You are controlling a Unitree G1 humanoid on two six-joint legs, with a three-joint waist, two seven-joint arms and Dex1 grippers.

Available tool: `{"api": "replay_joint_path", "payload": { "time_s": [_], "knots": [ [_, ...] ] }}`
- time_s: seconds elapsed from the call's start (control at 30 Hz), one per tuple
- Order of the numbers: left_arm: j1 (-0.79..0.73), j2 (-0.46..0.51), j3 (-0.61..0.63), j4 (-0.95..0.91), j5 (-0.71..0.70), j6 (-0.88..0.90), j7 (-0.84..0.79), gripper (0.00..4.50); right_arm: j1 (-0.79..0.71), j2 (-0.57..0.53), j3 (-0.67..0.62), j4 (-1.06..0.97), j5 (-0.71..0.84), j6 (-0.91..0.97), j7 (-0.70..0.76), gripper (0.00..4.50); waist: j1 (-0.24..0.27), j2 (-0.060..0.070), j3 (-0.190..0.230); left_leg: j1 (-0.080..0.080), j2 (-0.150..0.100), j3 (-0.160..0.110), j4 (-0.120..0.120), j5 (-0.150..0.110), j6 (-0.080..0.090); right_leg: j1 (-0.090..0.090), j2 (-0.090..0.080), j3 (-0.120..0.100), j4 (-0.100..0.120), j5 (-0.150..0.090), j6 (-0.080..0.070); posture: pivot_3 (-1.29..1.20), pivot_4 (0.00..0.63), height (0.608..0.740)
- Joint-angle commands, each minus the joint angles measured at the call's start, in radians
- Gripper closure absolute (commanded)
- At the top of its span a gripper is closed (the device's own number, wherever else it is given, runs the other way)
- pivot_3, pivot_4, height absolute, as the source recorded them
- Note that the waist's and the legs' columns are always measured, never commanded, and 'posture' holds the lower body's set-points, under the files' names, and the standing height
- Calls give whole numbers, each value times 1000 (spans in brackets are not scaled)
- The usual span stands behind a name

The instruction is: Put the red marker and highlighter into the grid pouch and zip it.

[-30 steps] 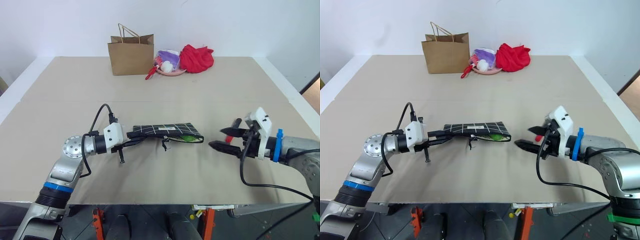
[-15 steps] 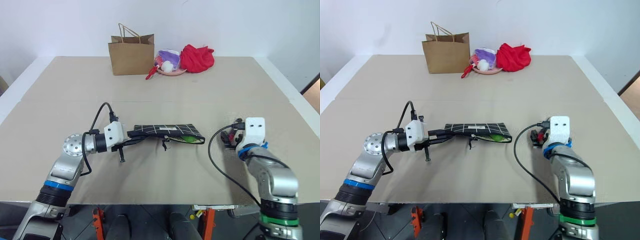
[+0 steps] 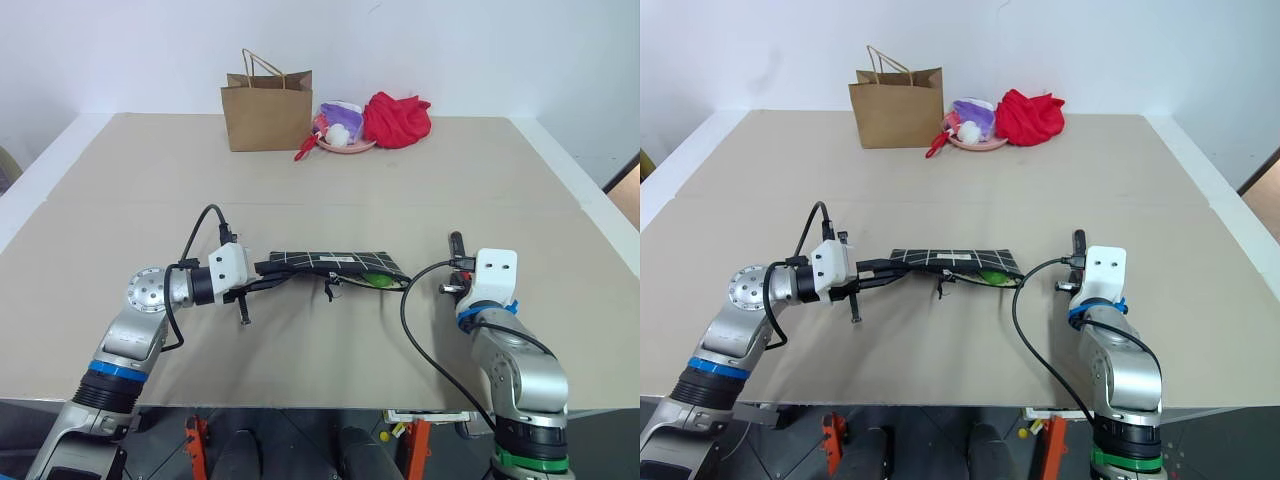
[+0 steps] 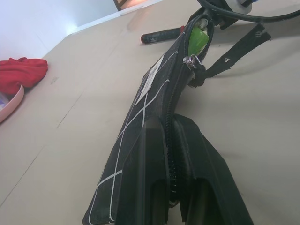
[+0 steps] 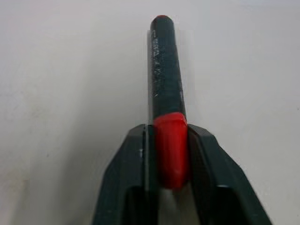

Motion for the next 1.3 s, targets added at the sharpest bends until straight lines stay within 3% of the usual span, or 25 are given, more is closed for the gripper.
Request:
{"api": "replay_joint_path", "payload": {
  "time_s": [0.03,0.3,0.5,0.63,0.83,1.3],
  "knots": [
    [-26,7,14,-8,-4,-13,-1,4500,24,-37,-26,17,2,47,38,3947,0,0,0,0,0,0,0,0,0,0,0,0,0,0,0,0,150,740],
    [-31,5,11,4,-3,-20,-6,4500,-21,-294,15,-81,119,-79,412,3947,-6,2,2,0,0,0,0,0,0,-1,0,0,0,0,2,0,150,740],
    [-39,4,11,18,-2,-26,-11,4500,-79,-455,-60,-171,459,-98,849,3947,-8,2,2,-1,-1,0,0,0,0,-1,0,0,0,1,5,0,150,740],
    [-35,3,10,16,-1,-26,-15,4500,-63,-568,-84,-171,611,-41,1008,3947,-1,2,2,-1,-1,0,0,-1,1,-1,-1,0,-1,0,5,0,150,740],
    [-29,4,10,9,1,-25,-15,4500,6,-669,-21,-173,634,2,1057,3947,-1,1,3,-1,-1,0,0,-1,1,-1,-1,0,-1,0,5,0,150,740],
    [-23,8,15,0,-1,-19,-10,4500,10,-718,16,-112,619,83,996,3947,-2,1,3,-1,-1,0,1,0,1,-1,-1,0,0,1,5,0,150,740]
  ]
}}
